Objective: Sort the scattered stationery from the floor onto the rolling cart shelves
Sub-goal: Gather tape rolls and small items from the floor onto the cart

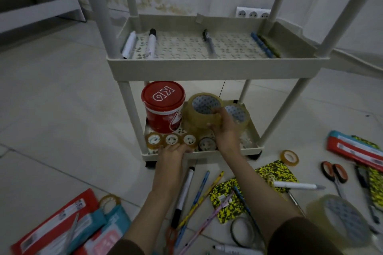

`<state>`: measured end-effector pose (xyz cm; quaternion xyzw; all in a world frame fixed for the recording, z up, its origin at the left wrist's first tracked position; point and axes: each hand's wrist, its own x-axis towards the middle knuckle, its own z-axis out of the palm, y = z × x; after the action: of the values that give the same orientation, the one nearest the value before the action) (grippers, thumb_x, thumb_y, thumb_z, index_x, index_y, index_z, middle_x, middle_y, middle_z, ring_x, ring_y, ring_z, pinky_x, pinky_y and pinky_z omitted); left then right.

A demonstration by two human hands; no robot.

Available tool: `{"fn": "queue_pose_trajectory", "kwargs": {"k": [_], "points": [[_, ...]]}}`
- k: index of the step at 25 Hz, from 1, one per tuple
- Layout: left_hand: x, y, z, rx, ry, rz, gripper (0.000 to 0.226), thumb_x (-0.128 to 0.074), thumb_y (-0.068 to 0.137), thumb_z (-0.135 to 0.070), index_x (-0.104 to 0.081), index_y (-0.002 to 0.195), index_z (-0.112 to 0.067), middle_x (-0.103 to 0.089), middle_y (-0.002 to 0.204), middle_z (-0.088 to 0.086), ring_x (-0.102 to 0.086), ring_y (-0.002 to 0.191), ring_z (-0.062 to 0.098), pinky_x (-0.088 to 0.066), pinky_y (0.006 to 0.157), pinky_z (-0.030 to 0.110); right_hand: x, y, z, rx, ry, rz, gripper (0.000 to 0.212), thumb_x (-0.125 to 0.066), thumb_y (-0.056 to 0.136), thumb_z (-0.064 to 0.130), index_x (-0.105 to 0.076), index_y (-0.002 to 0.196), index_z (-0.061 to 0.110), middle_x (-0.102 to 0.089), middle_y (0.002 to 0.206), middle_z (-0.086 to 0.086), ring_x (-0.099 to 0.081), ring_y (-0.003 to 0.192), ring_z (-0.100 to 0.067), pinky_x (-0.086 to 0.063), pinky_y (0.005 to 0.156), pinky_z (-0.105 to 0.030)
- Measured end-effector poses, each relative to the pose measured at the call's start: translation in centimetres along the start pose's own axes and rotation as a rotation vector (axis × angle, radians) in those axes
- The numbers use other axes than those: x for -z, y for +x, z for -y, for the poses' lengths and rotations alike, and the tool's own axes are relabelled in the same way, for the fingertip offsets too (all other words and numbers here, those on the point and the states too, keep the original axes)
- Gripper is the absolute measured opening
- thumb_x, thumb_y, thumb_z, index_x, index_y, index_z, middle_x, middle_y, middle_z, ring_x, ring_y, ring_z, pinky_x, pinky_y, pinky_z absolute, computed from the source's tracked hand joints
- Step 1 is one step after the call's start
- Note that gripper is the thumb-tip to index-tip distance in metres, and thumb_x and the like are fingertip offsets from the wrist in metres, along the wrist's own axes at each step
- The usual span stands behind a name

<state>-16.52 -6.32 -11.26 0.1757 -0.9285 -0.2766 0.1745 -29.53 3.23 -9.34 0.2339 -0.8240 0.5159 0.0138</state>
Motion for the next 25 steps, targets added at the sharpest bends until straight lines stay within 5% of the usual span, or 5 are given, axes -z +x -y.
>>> {"fn": "queue_pose_trajectory", "kwargs": {"k": [7,13,16,20,25], "points": [[0.4,-0.2,0.1,0.002,0.008,0.015,0.054,-0.047,0.063,0.020,-0.068,0.103,-0.010,-0.066,0.108,0.006,-0.055,0.104,0.021,-0.035,0.081,0.024,-1.2,-0.9,0.1,0.014,0.057,0.005,0.036,-0.053,0.092,0.001,-0.050,0.125,0.015,-0.052,0.131,-0.006,-0.051,0.103,-0.005,-0.040,0.073,0.000],[0.3,-0.4,0.9,-0.023,-0.021,0.024,0.038,-0.053,0.079,0.012,-0.068,0.105,-0.012,-0.067,0.107,0.005,-0.056,0.104,0.022,-0.034,0.087,0.026,-0.5,-0.8,-0.5,-0.062,-0.065,0.106,0.067,-0.059,0.090,0.020,-0.020,0.143,0.019,-0.038,0.145,-0.008,-0.051,0.121,-0.028,-0.052,0.083,-0.047],[0.6,-1.2,1.2,-0.060,-0.019,0.089,0.037,-0.050,0.087,0.005,-0.061,0.119,-0.010,-0.062,0.119,0.006,-0.052,0.114,0.023,-0.030,0.106,0.035,1.4,-2.6,-0.8,-0.004,0.001,0.187,0.062,-0.057,0.090,0.007,-0.023,0.141,0.011,-0.036,0.143,-0.009,-0.041,0.130,-0.023,-0.040,0.103,-0.034],[0.8,-2.8,0.1,-0.106,0.026,0.171,0.043,-0.048,0.091,-0.001,-0.046,0.133,-0.005,-0.040,0.143,0.010,-0.032,0.135,0.023,-0.018,0.116,0.038,7.4,-7.3,-2.0,0.139,-0.196,0.252,0.034,-0.053,0.091,0.004,-0.051,0.124,0.007,-0.055,0.123,-0.003,-0.050,0.117,-0.017,-0.033,0.090,-0.012],[0.2,-5.5,-3.8,-0.130,0.017,0.302,0.025,-0.049,0.092,-0.011,-0.059,0.115,-0.016,-0.054,0.124,0.004,-0.048,0.116,0.022,-0.039,0.087,0.029,17.3,-14.3,-3.5,0.042,-0.375,0.189,0.014,-0.055,0.088,-0.001,-0.065,0.094,0.006,-0.065,0.096,-0.009,-0.060,0.093,-0.026,-0.037,0.075,-0.021]]}}
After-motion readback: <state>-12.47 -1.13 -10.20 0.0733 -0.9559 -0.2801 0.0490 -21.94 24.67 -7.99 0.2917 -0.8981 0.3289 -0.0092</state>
